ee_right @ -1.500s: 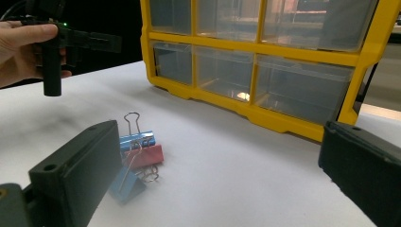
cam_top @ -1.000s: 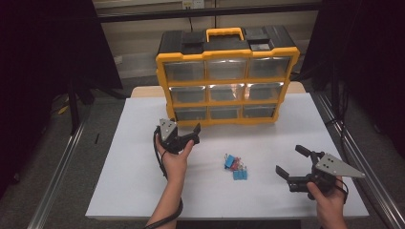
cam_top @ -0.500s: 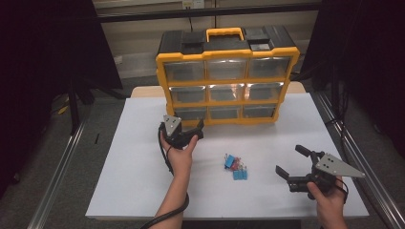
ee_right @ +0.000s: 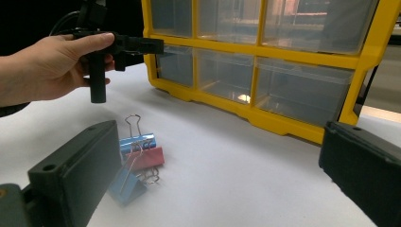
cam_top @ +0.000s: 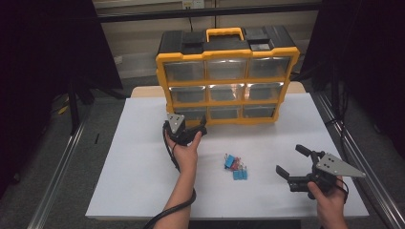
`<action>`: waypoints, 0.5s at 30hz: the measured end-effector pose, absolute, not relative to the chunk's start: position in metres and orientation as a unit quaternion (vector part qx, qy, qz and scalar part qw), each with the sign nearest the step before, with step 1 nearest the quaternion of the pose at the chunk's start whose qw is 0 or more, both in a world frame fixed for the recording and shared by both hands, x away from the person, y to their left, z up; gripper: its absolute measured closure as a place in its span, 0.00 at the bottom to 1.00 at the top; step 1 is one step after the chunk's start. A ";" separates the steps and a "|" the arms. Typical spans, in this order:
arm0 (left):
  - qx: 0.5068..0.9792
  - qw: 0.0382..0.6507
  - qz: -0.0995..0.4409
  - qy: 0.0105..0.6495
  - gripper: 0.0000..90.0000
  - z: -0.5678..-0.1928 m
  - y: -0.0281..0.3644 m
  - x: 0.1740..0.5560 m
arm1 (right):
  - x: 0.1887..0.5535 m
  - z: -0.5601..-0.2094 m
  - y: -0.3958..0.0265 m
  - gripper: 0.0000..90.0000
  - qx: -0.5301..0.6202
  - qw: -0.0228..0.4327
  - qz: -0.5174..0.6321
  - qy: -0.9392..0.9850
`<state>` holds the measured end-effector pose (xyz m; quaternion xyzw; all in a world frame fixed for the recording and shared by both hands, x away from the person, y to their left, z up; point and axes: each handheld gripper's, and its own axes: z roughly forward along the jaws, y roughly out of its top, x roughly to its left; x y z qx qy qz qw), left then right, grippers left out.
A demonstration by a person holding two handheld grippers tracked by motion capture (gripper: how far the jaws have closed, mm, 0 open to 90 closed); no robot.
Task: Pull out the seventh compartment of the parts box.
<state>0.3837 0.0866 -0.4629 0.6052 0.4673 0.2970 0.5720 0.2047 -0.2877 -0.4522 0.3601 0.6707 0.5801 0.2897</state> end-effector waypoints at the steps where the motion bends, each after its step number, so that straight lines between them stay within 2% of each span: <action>1: 0.607 0.576 0.292 0.464 0.01 -0.464 0.086 0.385 | 0.205 -0.452 -0.288 0.00 0.360 0.290 0.580 0.671; 11: 0.595 0.580 0.279 0.481 0.01 -0.468 0.081 0.391 | 0.204 -0.452 -0.288 0.00 0.360 0.288 0.582 0.670; 15: 0.574 0.586 0.270 0.504 0.01 -0.471 0.079 0.392 | 0.205 -0.452 -0.288 0.00 0.360 0.285 0.584 0.670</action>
